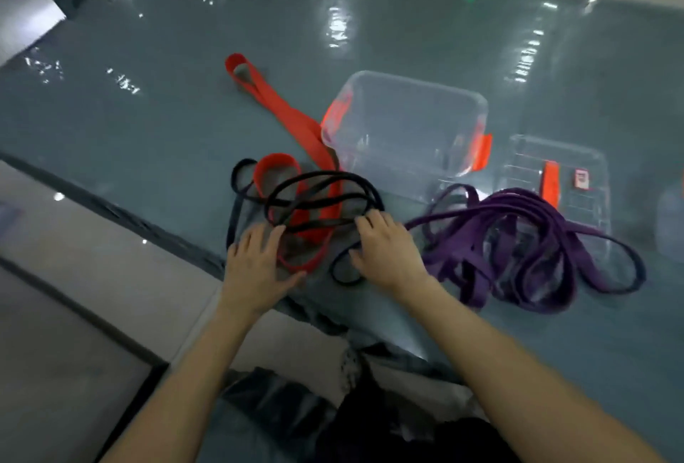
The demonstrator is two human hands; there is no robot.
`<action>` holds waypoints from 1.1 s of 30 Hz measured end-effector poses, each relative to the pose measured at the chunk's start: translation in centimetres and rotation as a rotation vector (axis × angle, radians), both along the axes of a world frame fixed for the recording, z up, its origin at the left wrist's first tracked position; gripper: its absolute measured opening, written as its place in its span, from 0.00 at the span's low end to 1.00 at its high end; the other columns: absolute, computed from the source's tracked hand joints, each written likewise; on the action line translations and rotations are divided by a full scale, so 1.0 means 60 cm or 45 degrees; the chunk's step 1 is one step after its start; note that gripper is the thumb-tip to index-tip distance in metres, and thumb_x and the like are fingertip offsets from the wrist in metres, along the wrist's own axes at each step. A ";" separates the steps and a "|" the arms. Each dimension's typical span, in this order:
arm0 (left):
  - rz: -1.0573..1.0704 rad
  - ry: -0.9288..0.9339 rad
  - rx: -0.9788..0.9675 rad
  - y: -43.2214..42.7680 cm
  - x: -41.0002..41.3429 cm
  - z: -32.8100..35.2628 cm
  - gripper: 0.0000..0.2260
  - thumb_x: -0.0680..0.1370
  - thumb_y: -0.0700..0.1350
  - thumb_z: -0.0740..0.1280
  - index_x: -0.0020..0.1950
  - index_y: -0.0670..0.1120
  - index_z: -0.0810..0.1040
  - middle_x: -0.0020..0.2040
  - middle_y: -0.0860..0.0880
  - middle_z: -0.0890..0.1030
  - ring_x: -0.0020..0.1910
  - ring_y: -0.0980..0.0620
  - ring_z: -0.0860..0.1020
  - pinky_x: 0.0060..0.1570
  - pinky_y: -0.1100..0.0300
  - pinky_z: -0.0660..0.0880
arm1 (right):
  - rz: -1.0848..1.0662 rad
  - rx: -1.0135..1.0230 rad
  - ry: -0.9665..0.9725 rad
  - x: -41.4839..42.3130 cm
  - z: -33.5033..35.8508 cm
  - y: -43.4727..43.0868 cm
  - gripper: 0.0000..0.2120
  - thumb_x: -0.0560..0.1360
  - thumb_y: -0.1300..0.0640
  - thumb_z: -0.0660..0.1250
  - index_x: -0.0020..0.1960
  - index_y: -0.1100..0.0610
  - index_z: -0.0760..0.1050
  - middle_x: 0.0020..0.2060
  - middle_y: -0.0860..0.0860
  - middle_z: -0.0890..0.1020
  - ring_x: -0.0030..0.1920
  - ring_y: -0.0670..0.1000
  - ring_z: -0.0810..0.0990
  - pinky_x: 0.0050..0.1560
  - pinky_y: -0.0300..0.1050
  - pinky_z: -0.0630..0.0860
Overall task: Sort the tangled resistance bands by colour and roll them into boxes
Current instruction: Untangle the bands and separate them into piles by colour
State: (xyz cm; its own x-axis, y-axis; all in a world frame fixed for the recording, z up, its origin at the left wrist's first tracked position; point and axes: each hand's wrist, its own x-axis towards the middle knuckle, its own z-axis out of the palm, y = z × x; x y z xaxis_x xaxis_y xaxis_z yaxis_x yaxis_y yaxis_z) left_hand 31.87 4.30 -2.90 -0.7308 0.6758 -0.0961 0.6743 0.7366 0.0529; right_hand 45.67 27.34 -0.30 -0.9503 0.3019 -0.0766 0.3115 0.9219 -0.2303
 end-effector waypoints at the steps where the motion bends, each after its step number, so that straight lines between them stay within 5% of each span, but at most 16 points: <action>1: 0.012 -0.072 -0.017 -0.008 -0.010 -0.010 0.45 0.74 0.75 0.71 0.83 0.52 0.65 0.80 0.41 0.69 0.78 0.36 0.70 0.72 0.38 0.74 | -0.027 -0.005 -0.055 -0.029 -0.003 -0.004 0.33 0.77 0.44 0.72 0.76 0.60 0.69 0.71 0.60 0.74 0.71 0.62 0.73 0.67 0.57 0.76; 3: 0.029 -0.191 0.013 -0.006 -0.019 -0.033 0.46 0.73 0.75 0.71 0.84 0.54 0.61 0.81 0.41 0.66 0.74 0.36 0.74 0.66 0.40 0.79 | -0.096 0.005 -0.196 -0.077 -0.012 -0.004 0.49 0.74 0.44 0.77 0.84 0.61 0.56 0.82 0.64 0.60 0.80 0.64 0.64 0.75 0.58 0.71; 6: 0.017 -0.184 0.128 0.008 -0.031 -0.058 0.39 0.77 0.67 0.73 0.81 0.52 0.63 0.75 0.42 0.70 0.57 0.36 0.81 0.48 0.44 0.82 | -0.240 -0.026 -0.350 -0.123 -0.032 0.002 0.60 0.72 0.47 0.80 0.86 0.63 0.43 0.85 0.68 0.49 0.82 0.65 0.60 0.78 0.58 0.69; 11: 0.011 0.010 0.385 -0.011 -0.125 -0.048 0.17 0.80 0.48 0.72 0.67 0.50 0.73 0.57 0.46 0.79 0.43 0.39 0.83 0.34 0.48 0.79 | -0.476 -0.270 -0.266 -0.170 -0.054 0.003 0.65 0.70 0.42 0.82 0.86 0.65 0.41 0.77 0.63 0.68 0.75 0.65 0.71 0.75 0.58 0.71; 13: 0.137 0.112 0.476 -0.038 -0.175 -0.033 0.17 0.80 0.45 0.72 0.67 0.50 0.74 0.55 0.45 0.81 0.42 0.37 0.83 0.34 0.46 0.79 | -0.474 -0.361 -0.320 -0.192 -0.058 -0.002 0.60 0.68 0.37 0.82 0.84 0.64 0.53 0.70 0.63 0.75 0.70 0.65 0.76 0.69 0.57 0.75; 16: 0.295 0.111 0.495 -0.059 -0.219 -0.023 0.21 0.80 0.49 0.75 0.69 0.48 0.73 0.58 0.43 0.82 0.45 0.36 0.84 0.41 0.44 0.81 | -0.357 -0.267 -0.400 -0.216 -0.064 -0.020 0.38 0.72 0.34 0.77 0.68 0.60 0.76 0.65 0.61 0.78 0.65 0.63 0.79 0.65 0.54 0.77; 18: 0.281 0.027 0.330 -0.061 -0.221 -0.034 0.30 0.76 0.53 0.80 0.73 0.46 0.72 0.65 0.41 0.80 0.59 0.35 0.82 0.59 0.38 0.79 | -0.257 -0.021 -0.368 -0.220 -0.065 -0.036 0.29 0.76 0.36 0.72 0.64 0.58 0.80 0.65 0.60 0.76 0.67 0.63 0.76 0.67 0.55 0.74; 21: 0.155 -0.001 0.225 -0.077 -0.190 -0.059 0.44 0.72 0.57 0.82 0.83 0.45 0.68 0.81 0.37 0.69 0.83 0.35 0.65 0.84 0.35 0.56 | -0.133 0.058 -0.306 -0.213 -0.046 -0.045 0.23 0.80 0.42 0.67 0.65 0.58 0.79 0.65 0.61 0.76 0.67 0.64 0.74 0.67 0.58 0.72; 24: 0.090 -0.075 0.321 -0.091 -0.157 -0.069 0.56 0.71 0.66 0.80 0.88 0.44 0.55 0.88 0.40 0.57 0.89 0.39 0.51 0.86 0.37 0.47 | -0.113 -0.258 -0.239 -0.219 0.014 -0.026 0.16 0.82 0.54 0.66 0.66 0.61 0.72 0.57 0.67 0.82 0.58 0.69 0.82 0.54 0.59 0.77; 28: 0.180 -0.170 0.541 -0.053 -0.151 -0.024 0.64 0.67 0.78 0.71 0.89 0.41 0.49 0.89 0.42 0.54 0.89 0.42 0.52 0.86 0.38 0.50 | 0.048 -0.363 0.003 -0.254 0.179 -0.011 0.12 0.79 0.55 0.71 0.59 0.60 0.79 0.52 0.61 0.86 0.54 0.64 0.84 0.50 0.53 0.76; 31: 0.255 -0.255 0.830 -0.003 -0.180 0.060 0.67 0.65 0.77 0.76 0.89 0.42 0.48 0.88 0.41 0.56 0.87 0.40 0.57 0.84 0.38 0.57 | 0.140 -0.356 0.118 -0.279 0.322 -0.008 0.04 0.77 0.56 0.73 0.47 0.54 0.79 0.42 0.55 0.84 0.49 0.61 0.84 0.44 0.51 0.74; 33: 0.247 -0.317 0.987 0.027 -0.208 0.127 0.65 0.66 0.70 0.82 0.89 0.44 0.50 0.87 0.43 0.61 0.86 0.41 0.61 0.82 0.41 0.62 | 0.178 -0.442 0.136 -0.285 0.406 -0.003 0.08 0.77 0.56 0.76 0.47 0.59 0.80 0.41 0.58 0.84 0.45 0.61 0.86 0.42 0.55 0.79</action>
